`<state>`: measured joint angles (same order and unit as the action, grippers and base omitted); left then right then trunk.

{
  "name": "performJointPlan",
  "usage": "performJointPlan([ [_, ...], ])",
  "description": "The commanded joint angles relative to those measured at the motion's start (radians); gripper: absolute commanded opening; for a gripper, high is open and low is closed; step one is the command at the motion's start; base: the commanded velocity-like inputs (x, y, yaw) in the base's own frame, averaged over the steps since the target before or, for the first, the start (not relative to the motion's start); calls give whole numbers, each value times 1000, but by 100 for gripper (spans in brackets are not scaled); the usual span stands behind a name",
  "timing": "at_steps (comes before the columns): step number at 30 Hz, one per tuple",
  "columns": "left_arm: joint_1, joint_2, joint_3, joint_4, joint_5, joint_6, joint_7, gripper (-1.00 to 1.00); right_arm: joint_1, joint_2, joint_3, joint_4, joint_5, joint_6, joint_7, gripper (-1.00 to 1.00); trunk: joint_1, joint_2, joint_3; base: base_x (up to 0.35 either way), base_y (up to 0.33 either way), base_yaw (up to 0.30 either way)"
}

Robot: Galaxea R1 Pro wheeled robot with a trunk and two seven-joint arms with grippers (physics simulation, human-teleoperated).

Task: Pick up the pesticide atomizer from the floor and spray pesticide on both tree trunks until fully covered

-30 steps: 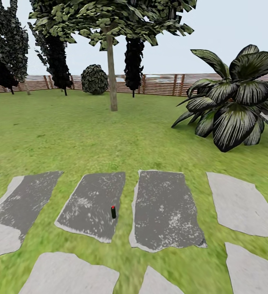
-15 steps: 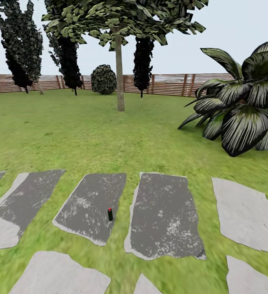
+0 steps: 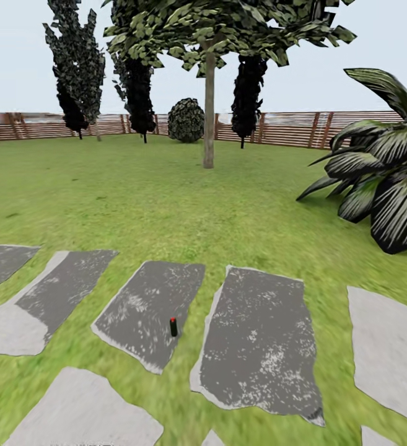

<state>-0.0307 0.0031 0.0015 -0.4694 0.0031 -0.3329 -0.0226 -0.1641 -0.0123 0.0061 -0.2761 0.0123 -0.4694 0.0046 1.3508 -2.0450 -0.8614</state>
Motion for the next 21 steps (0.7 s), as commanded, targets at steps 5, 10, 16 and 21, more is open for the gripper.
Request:
performJointPlan([
  [5,0,0,0,0,0,0,0,100,0,0,0,0,0,0,0,100,0,0,0,105,-267,278],
  [10,0,0,0,0,0,0,0,100,0,0,0,0,0,0,0,100,0,0,0,101,-267,278],
  [16,0,0,0,0,0,0,0,100,0,0,0,0,0,0,0,100,0,0,0,101,-267,278],
  [21,0,0,0,0,0,0,0,100,0,0,0,0,0,0,0,100,0,0,0,101,-267,278],
])
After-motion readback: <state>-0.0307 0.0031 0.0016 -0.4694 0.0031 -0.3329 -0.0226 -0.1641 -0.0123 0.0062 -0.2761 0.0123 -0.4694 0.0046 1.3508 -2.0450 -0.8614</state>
